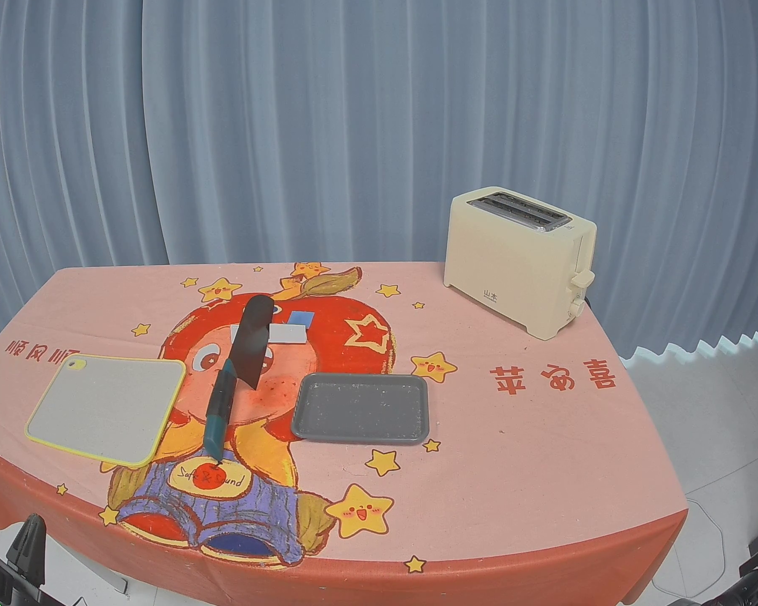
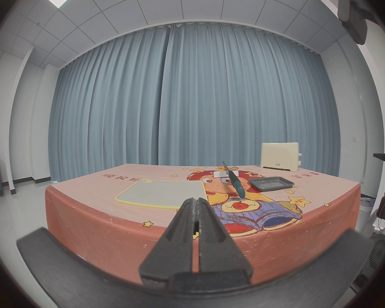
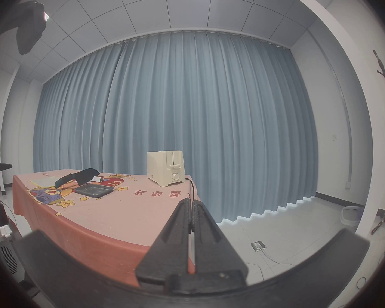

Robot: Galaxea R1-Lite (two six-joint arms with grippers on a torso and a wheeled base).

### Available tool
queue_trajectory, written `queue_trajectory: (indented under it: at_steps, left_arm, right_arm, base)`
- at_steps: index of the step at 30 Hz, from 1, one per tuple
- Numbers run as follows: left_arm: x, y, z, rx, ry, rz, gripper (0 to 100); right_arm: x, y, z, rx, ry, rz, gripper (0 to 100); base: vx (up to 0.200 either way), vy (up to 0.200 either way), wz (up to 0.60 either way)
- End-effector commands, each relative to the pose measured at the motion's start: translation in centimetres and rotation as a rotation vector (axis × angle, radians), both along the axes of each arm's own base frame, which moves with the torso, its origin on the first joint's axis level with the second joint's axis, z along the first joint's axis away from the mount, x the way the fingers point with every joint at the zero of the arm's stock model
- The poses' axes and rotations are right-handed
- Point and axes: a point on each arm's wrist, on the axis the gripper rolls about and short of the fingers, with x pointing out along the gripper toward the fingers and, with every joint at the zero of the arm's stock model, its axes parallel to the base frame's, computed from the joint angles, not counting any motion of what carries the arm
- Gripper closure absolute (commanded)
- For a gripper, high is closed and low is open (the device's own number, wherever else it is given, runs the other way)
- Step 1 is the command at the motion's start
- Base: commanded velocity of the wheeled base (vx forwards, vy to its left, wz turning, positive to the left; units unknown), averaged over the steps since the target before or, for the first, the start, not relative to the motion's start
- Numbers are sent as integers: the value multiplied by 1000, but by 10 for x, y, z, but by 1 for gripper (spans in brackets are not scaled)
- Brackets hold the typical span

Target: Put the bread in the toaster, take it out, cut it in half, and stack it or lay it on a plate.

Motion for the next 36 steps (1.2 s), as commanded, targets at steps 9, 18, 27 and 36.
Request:
queue_trajectory:
  at_steps: [9,18,27,36]
  left_arm:
    - [1,0,-5,0,19,1,100]
    - [1,0,-5,0,19,1,100]
    - [1,0,-5,0,19,1,100]
    - [1,0,-5,0,19,1,100]
  right_arm:
    - [0,0,-5,-2,5,0,100]
    - [0,0,-5,-5,5,2,100]
    - [0,0,-5,-5,5,0,100]
    - [0,0,-5,-3,5,2,100]
  base:
    - [0,0,0]
    - [0,0,0]
    - [0,0,0]
    - [0,0,0]
